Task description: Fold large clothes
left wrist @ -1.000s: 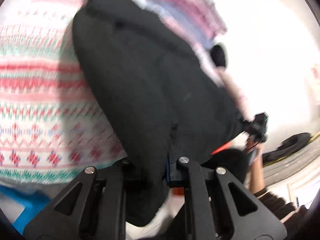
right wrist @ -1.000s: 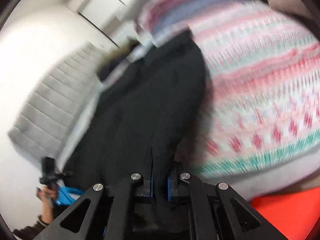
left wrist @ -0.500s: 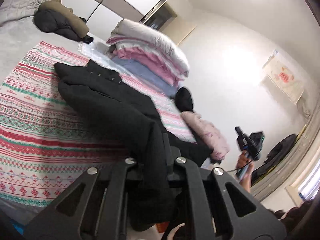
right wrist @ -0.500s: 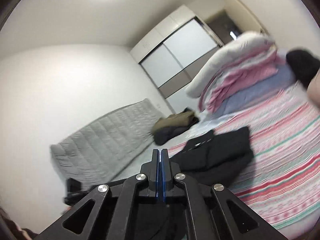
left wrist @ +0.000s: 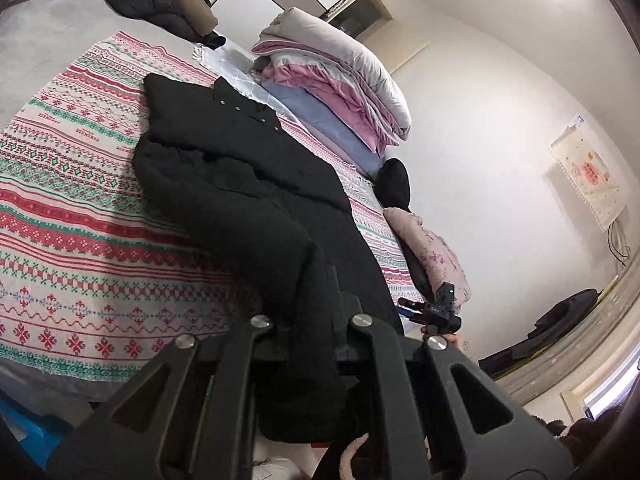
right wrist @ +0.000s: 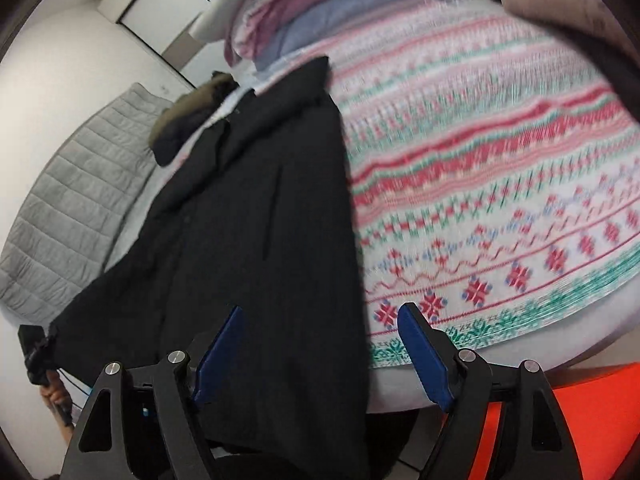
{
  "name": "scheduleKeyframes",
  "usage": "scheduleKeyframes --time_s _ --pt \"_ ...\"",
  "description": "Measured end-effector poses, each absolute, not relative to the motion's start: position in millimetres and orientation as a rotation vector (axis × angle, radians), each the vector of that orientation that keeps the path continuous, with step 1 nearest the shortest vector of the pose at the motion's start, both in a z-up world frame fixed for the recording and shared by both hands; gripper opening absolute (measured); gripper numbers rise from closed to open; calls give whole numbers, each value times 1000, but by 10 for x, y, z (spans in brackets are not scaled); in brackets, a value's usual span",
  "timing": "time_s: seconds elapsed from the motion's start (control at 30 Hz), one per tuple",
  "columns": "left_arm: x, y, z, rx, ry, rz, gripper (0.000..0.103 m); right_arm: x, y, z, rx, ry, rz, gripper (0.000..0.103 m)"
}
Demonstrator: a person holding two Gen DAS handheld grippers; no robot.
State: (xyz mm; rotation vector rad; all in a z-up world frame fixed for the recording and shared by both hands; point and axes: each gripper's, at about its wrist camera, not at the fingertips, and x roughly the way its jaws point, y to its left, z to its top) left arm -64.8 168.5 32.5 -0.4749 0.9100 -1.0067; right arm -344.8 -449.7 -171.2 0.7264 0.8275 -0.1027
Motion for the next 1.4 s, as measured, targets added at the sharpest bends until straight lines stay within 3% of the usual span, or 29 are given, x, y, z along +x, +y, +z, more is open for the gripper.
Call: scheduleKeyframes --time_s 0.1,0.17,0.23,0.33,0.6,0.87,0.97,1.1,1.4 --pt "-632 1657 288 -472 922 -1007 11 -3359 -4430 -1891 748 835 -68 79" --pt "-626 1634 265 -469 927 -1007 11 -3270 -4343 -1909 786 826 53 59" --pt "-614 1616 230 -475 937 -1002 11 -3128 -4196 -1948 762 871 109 58" --pt "-606 1611 230 -507 927 -979 10 -3019 -4101 -1911 710 909 102 15" --pt "-679 1786 752 -606 715 -999 9 -3103 -4074 -682 790 469 267 10" --pt "-1074 2415 1363 -660 504 -1045 10 -3384 -3891 198 711 244 386 10" --pt "-1044 2600 1392 -684 540 -964 10 -3664 -3826 369 753 229 344 10" --pt "-630 2521 1130 -709 642 -844 10 -3573 -4107 300 880 256 223 10" --pt "871 1746 543 -624 741 -578 10 -2119 -4688 -445 1074 342 -2 10"
